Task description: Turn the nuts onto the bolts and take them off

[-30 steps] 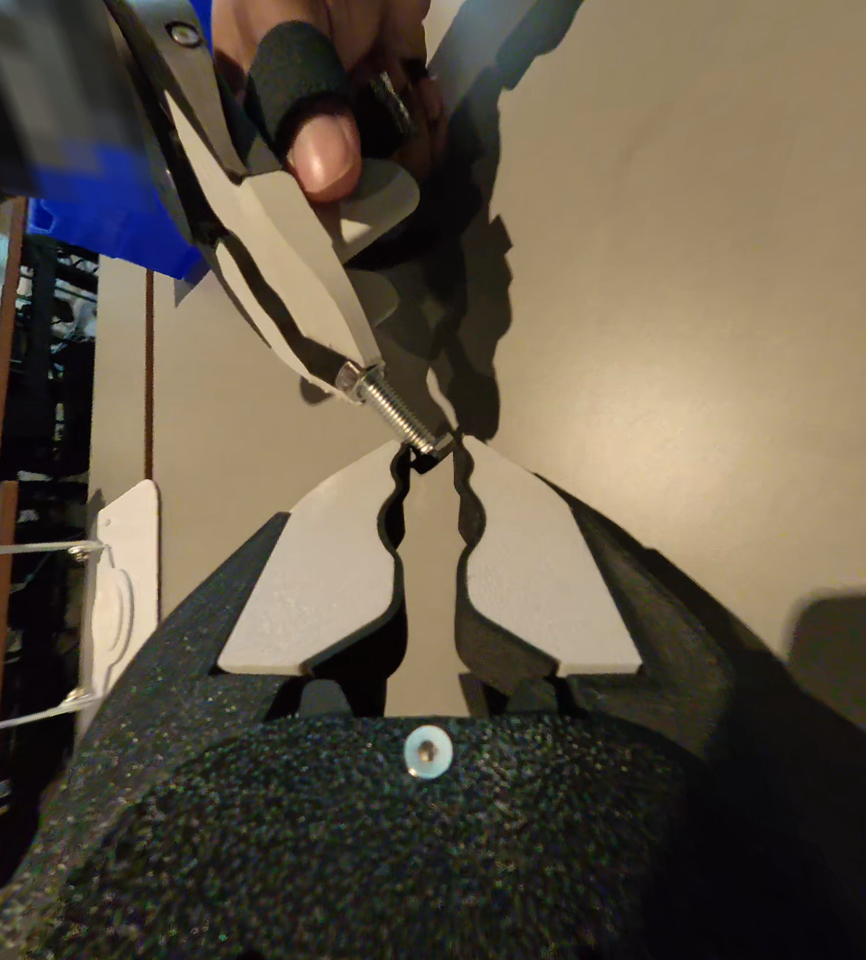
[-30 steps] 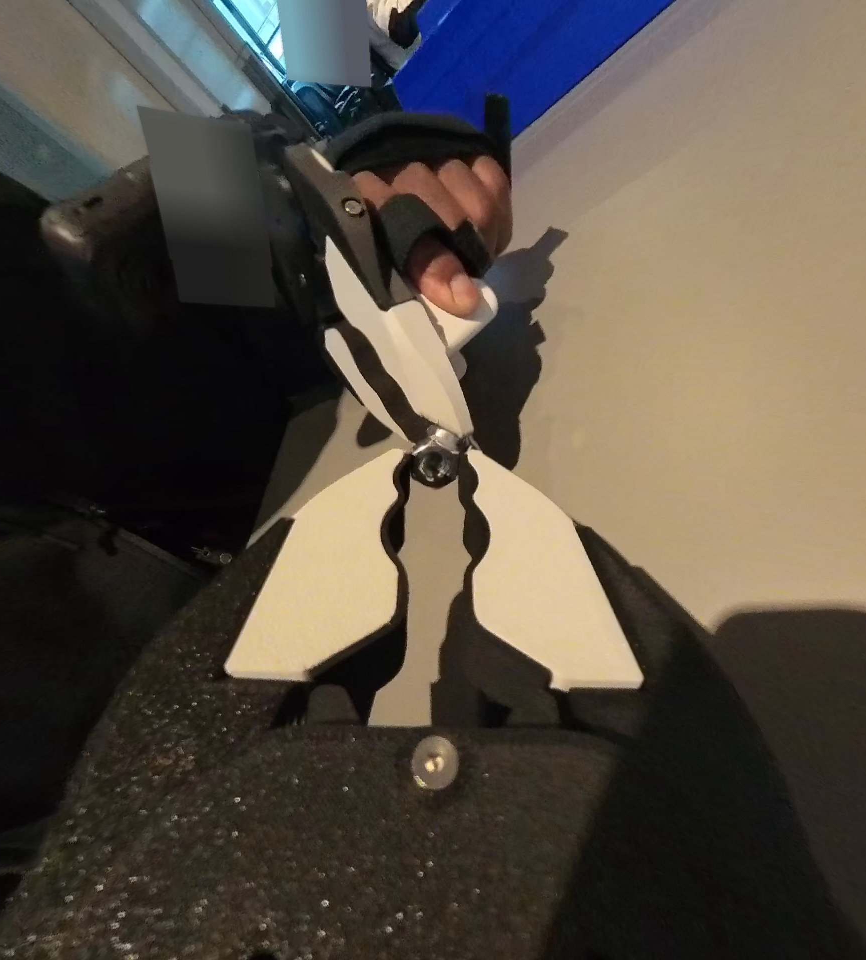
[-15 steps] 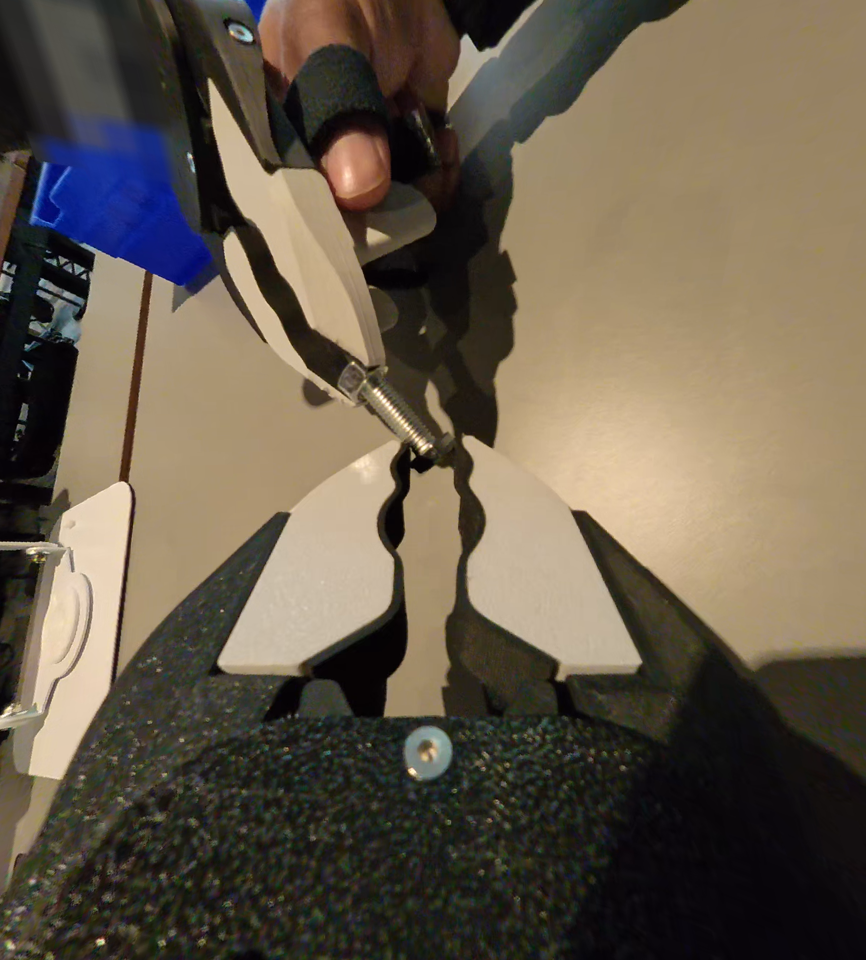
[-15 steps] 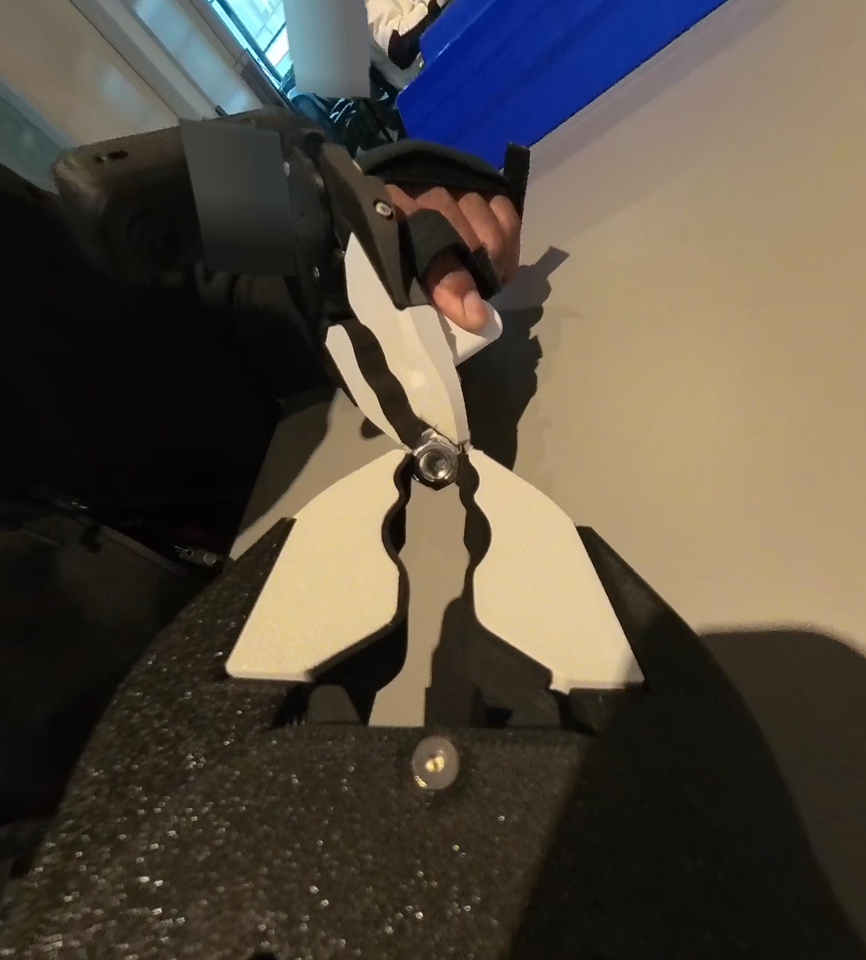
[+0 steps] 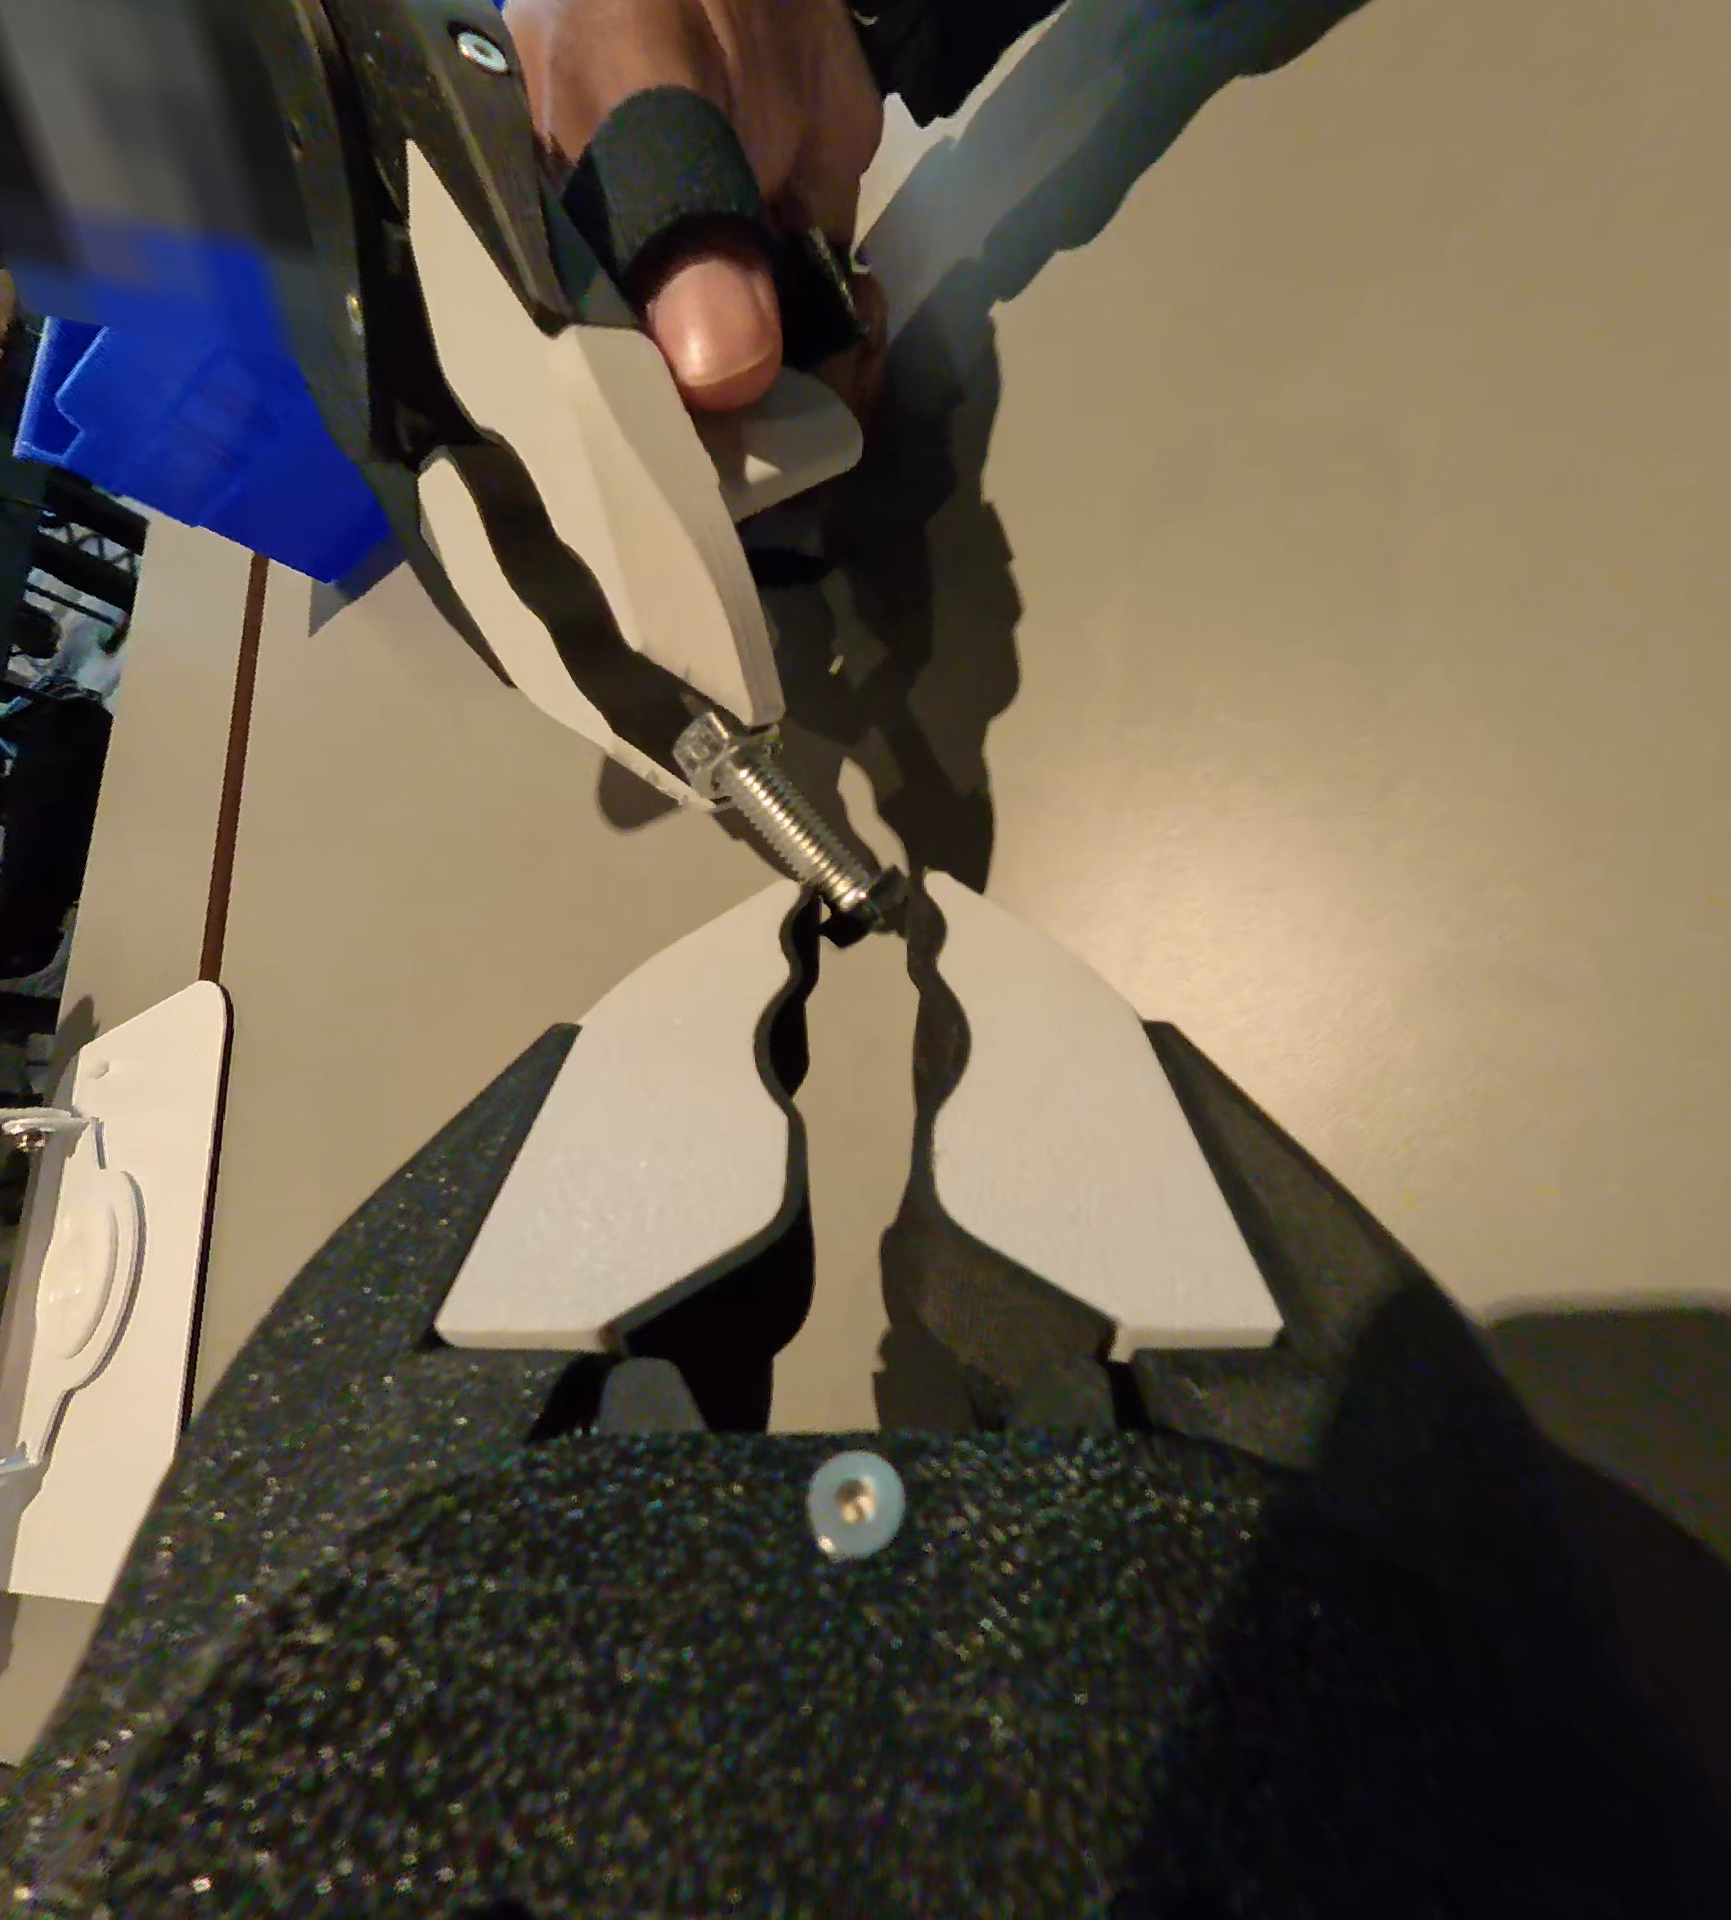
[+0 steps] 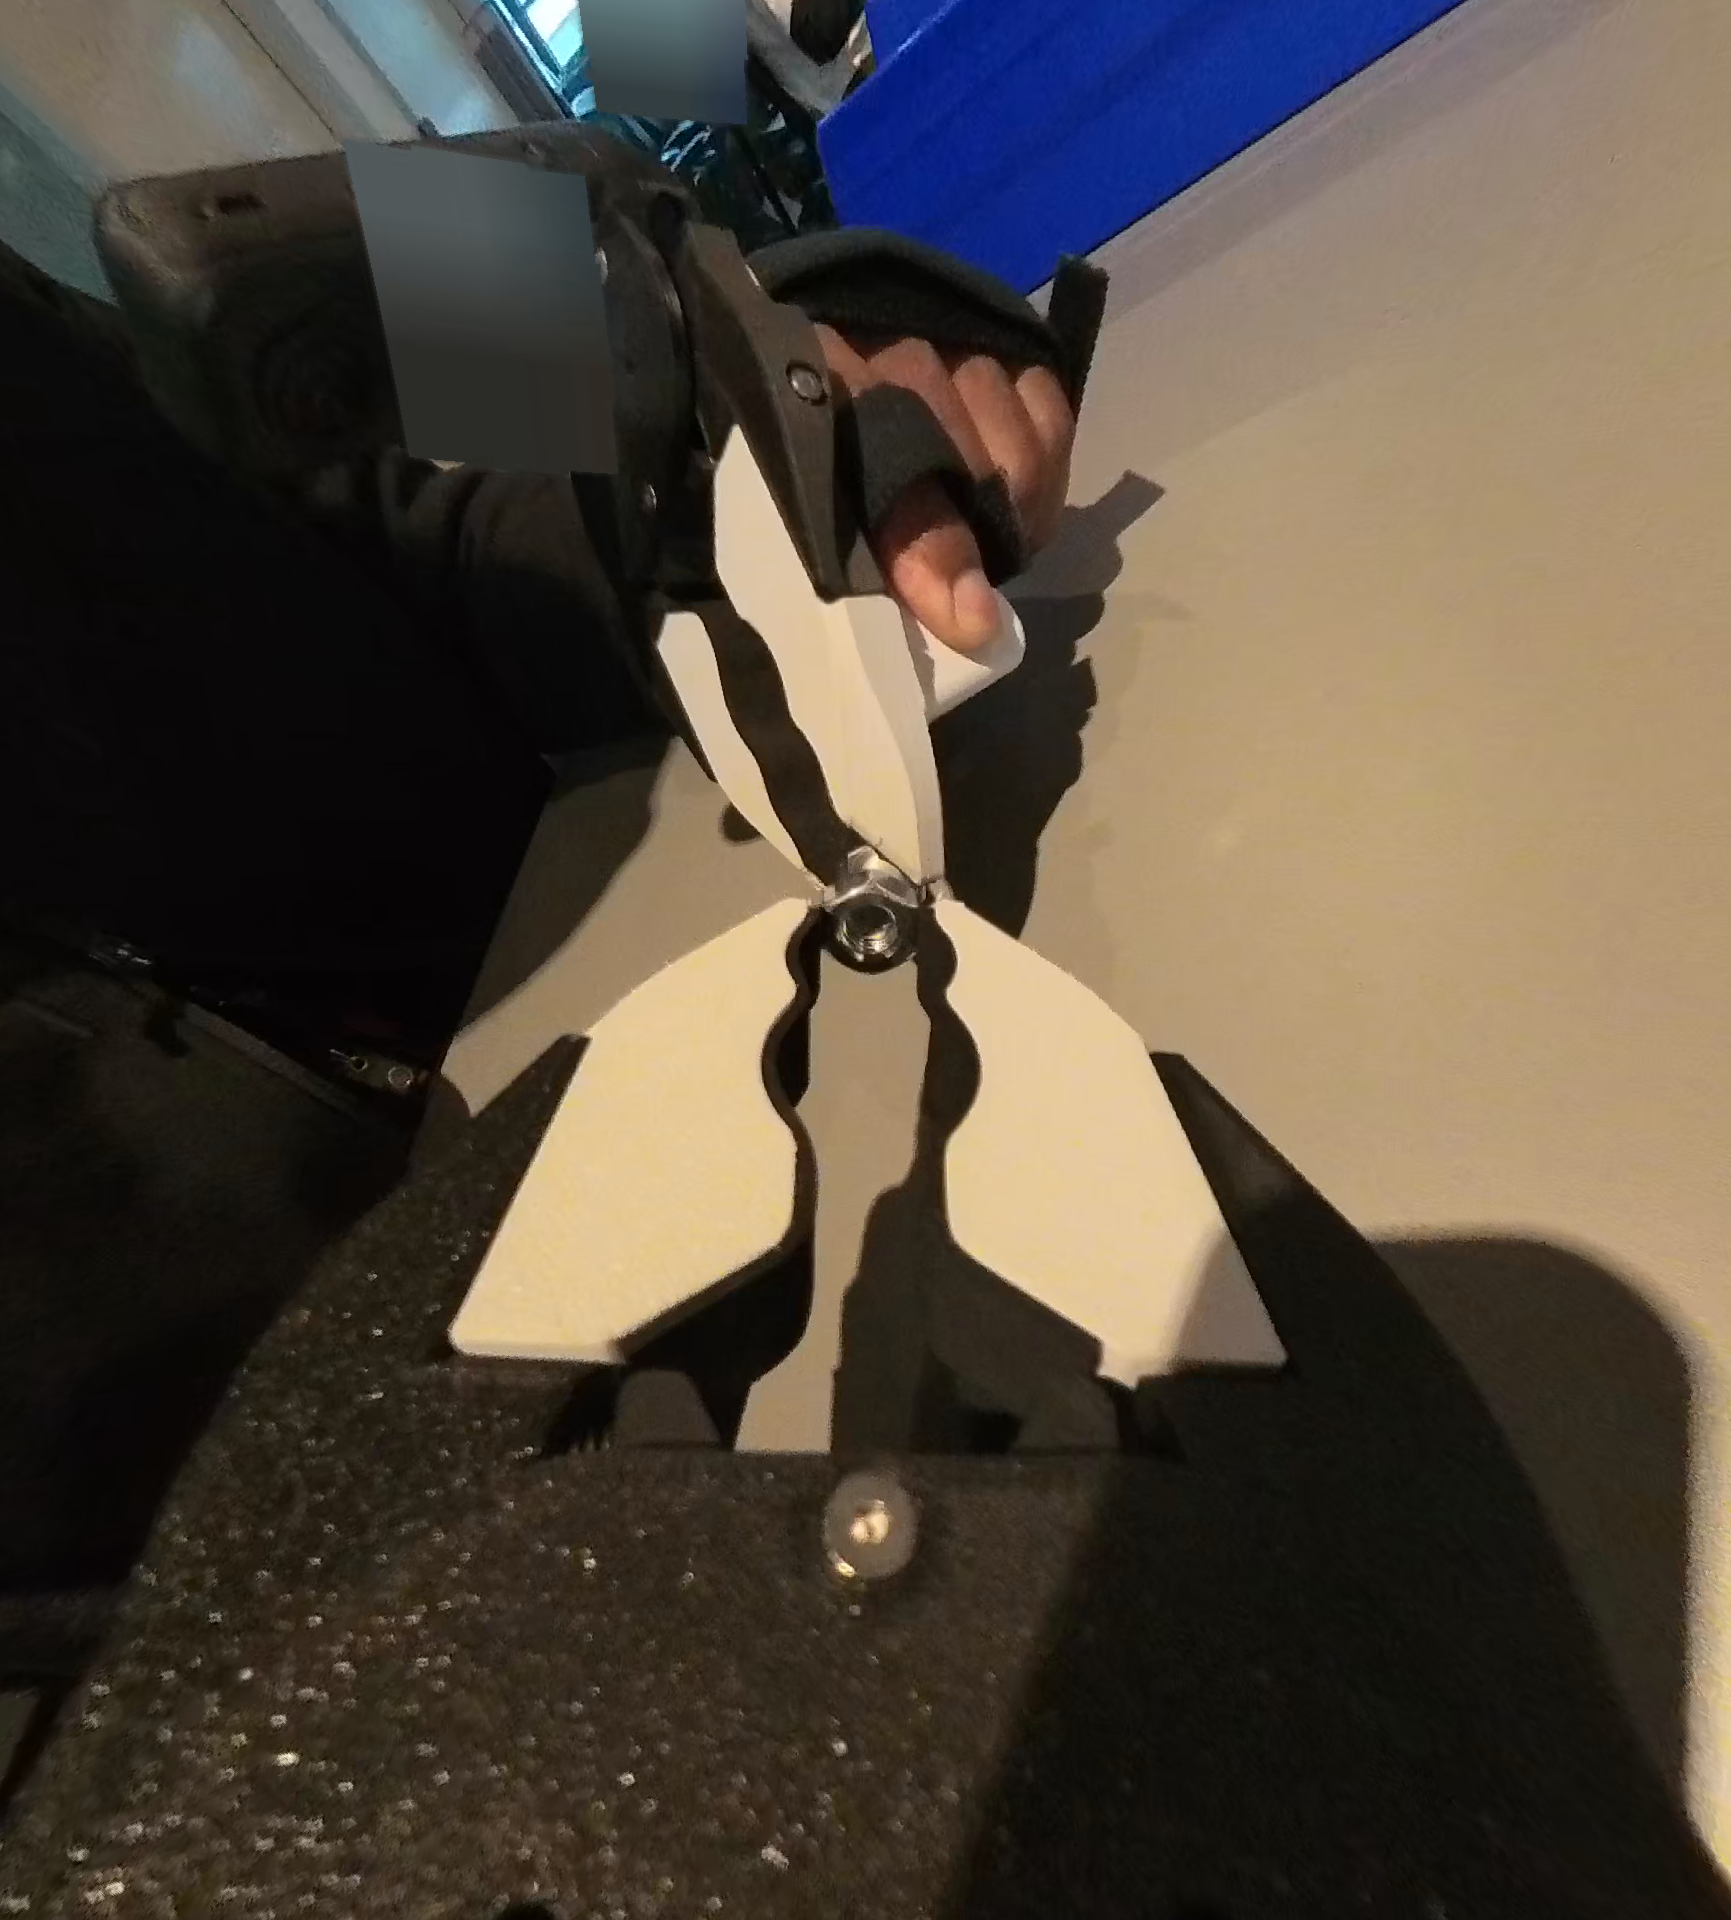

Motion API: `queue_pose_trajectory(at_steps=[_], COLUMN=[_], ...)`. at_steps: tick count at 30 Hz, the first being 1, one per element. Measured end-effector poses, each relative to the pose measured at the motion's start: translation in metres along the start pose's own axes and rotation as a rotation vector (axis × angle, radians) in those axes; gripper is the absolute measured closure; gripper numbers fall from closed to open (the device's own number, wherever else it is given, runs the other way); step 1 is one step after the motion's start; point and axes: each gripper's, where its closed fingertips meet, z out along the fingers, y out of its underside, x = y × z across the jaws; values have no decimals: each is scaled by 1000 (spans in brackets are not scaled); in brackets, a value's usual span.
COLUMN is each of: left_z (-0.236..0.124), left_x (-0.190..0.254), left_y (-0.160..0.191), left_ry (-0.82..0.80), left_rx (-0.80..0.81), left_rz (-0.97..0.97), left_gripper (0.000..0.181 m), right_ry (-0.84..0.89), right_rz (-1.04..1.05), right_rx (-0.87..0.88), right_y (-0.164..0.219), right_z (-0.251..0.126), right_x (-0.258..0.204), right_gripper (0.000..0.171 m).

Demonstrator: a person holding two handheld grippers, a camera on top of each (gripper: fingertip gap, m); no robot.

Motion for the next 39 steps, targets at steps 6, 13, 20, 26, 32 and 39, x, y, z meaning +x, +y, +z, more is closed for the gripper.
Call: queue_pose_trajectory(at_steps=[6, 13, 20, 26, 32, 39], left_z=[4, 3, 0, 1, 2, 0], left_x=[4, 0, -7, -5, -4, -6], left_y=[3, 1, 2, 0, -1, -2], left_ry=[11, -21, -60, -51, -53, -71], left_rx=[-39, -29, -23, -8, -2, 0], left_rz=[32, 24, 5, 16, 14, 20], left_gripper=[165, 165, 165, 165, 165, 165], right_ry=[23, 47, 75, 74, 79, 91], right_rz=[1, -17, -41, -52, -64, -74], right_rx=[-35, -28, 0, 10, 9, 12], right_y=[4, 1, -5, -8, -8, -10], right_z=[3, 2, -2, -2, -2, -4], right_x=[2, 3, 4, 2, 1, 1], right_gripper=[153, 152, 152, 153, 152, 152])
